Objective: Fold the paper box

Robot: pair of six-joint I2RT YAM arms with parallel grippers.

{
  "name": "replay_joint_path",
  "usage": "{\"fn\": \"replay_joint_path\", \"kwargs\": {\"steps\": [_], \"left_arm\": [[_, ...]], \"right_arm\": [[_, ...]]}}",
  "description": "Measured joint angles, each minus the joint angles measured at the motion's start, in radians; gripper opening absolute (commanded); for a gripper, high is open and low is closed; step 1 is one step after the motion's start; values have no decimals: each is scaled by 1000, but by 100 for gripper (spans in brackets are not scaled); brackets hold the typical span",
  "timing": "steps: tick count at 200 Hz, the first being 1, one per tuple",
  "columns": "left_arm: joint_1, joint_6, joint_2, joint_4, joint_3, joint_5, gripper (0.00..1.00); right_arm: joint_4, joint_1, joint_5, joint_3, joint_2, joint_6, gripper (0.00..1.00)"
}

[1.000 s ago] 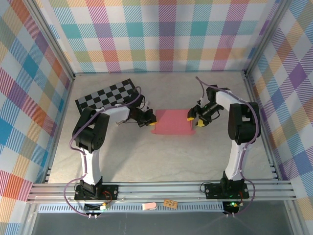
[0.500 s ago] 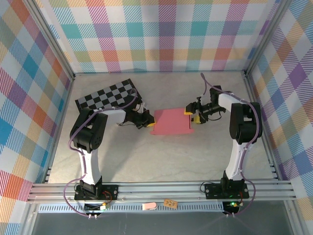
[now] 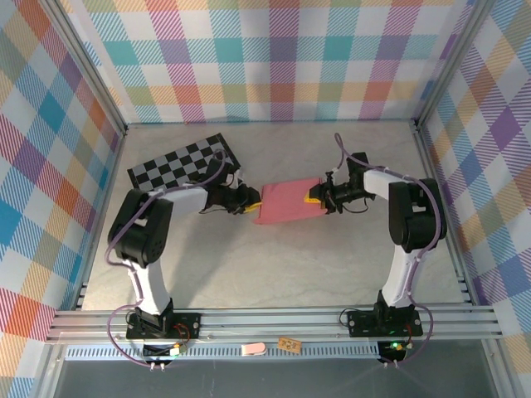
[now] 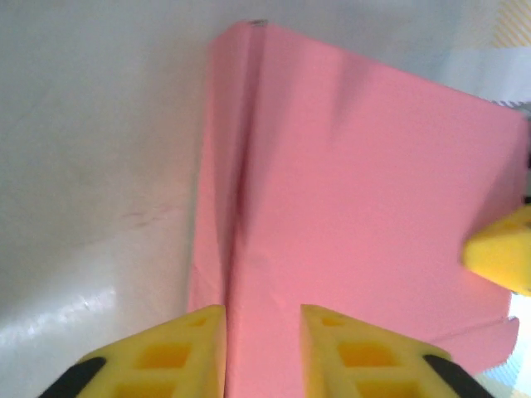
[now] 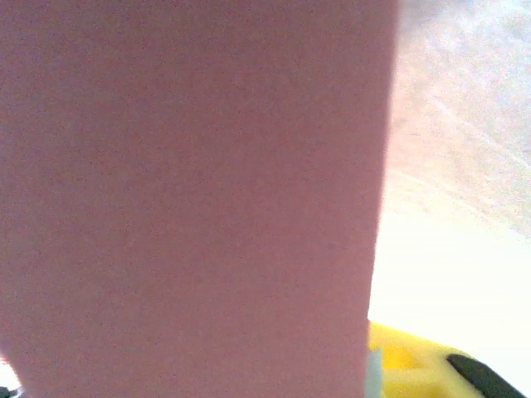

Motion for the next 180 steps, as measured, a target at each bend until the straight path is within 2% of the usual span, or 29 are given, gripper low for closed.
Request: {"fn": "replay_joint_path", "kwargs": {"steps": [15,34,51,70,93,113,156,180], "left_arm": [[-3,42,-128,10,-16,-41,52],[-13,116,-312,43,-31,-87,53],[-33,208,-401,52,-8,-98,53],[-105,375,-411,-19,55,-131,53],[-285,650,-409,-190,127,-220,58],[-393,847,-410,-282,147,-268,64],[-396,1139,-410,-405,140,-370,69],[-396,1270,-410,-411,98,-394,76]], "right_arm": [[-1,-4,-8,7,-12,69,27],[-16,-7,-24,17,-11,146,26],[-47,-10,-42,26,-12,204,24],[-96,-14,-64,32,-17,256,23],[-179,-23,-88,35,-36,319,21],[-278,-24,-117,48,-40,362,19],[-400,-24,-173,35,-40,421,19],[-426,-24,-199,19,-40,444,19]]}}
